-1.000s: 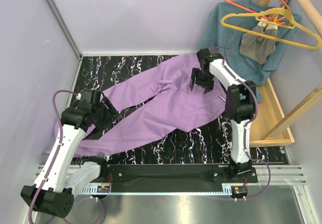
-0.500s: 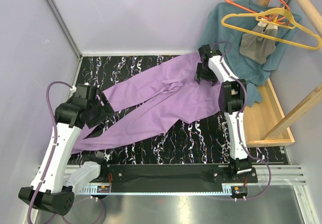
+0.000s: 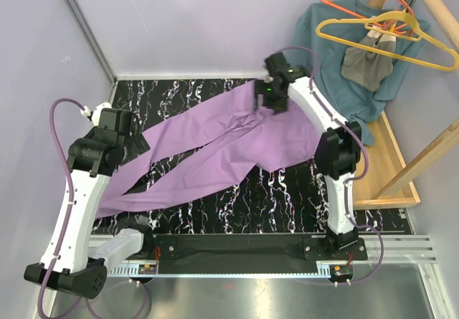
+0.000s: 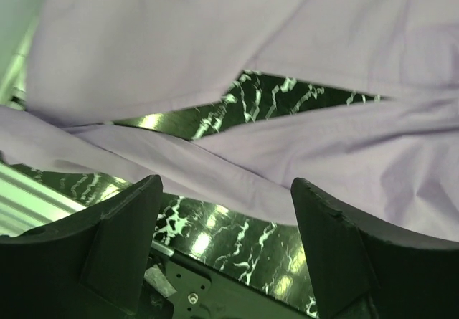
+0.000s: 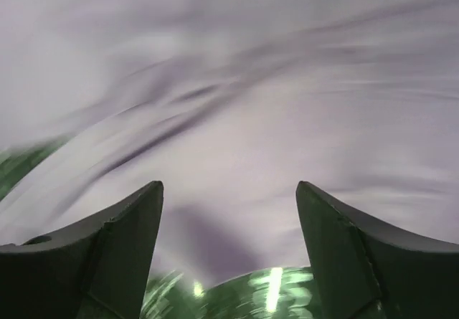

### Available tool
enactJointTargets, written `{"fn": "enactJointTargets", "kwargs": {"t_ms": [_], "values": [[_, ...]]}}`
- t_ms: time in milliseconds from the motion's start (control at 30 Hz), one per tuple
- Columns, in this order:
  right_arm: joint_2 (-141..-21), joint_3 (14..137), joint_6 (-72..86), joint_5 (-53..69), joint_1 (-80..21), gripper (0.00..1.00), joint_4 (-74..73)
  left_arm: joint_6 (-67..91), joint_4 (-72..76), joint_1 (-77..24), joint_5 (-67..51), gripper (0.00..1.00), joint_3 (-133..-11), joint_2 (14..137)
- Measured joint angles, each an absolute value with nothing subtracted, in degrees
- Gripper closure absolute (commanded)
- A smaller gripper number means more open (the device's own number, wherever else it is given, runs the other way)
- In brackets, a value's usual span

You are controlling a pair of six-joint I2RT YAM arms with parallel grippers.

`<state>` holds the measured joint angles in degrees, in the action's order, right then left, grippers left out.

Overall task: Place the trousers on the hanger
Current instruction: Flatten out the trousers at the center of the board.

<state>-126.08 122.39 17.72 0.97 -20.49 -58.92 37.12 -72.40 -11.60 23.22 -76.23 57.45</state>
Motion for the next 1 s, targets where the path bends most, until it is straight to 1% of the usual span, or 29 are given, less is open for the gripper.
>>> {"fn": "enactJointTargets", "kwargs": {"t_ms": [67,200,267,300,400,433,533,733,833,1000], "values": [[-121.19,120.57,18.31,10.37,-27.86,0.19,-55.40,37.56,-73.45,-11.55,25.47,0.21,-78.37,57.43],[-120.44,121.34,20.05,27.35,-41.01,0.21,-48.53,36.16,-72.20,-11.40,24.14,0.23,-79.50,54.57],[-124.09,124.66,20.80,33.12,-45.84,0.22,-47.81,35.35,-69.95,-11.40,20.60,0.23,-78.98,51.05],[-126.54,126.69,21.12,35.29,-47.55,0.25,-47.70,35.22,-68.90,-11.40,19.14,0.24,-78.54,49.34],[-133.23,129.97,23.59,40.25,-50.50,0.28,-44.97,35.59,-66.22,-11.40,13.63,0.25,-76.31,43.03],[-134.93,130.06,24.80,41.67,-50.96,0.33,-43.64,35.92,-66.08,-11.40,11.86,0.25,-75.79,41.12],[-139.50,130.13,29.06,45.12,-51.72,0.36,-39.55,36.86,-66.13,-11.40,8.45,0.26,-75.05,38.48],[-148.81,136.92,33.04,46.44,-54.92,0.37,-37.54,37.95,-67.90,-11.40,6.22,0.26,-74.89,37.80],[-149.93,137.21,32.69,44.95,-57.71,0.38,-38.85,37.98,-69.01,-11.40,6.17,0.26,-75.11,37.80],[-149.88,133.25,30.83,42.54,-60.60,0.41,-39.11,37.95,-70.50,-11.40,6.17,0.26,-75.20,37.80]]}}
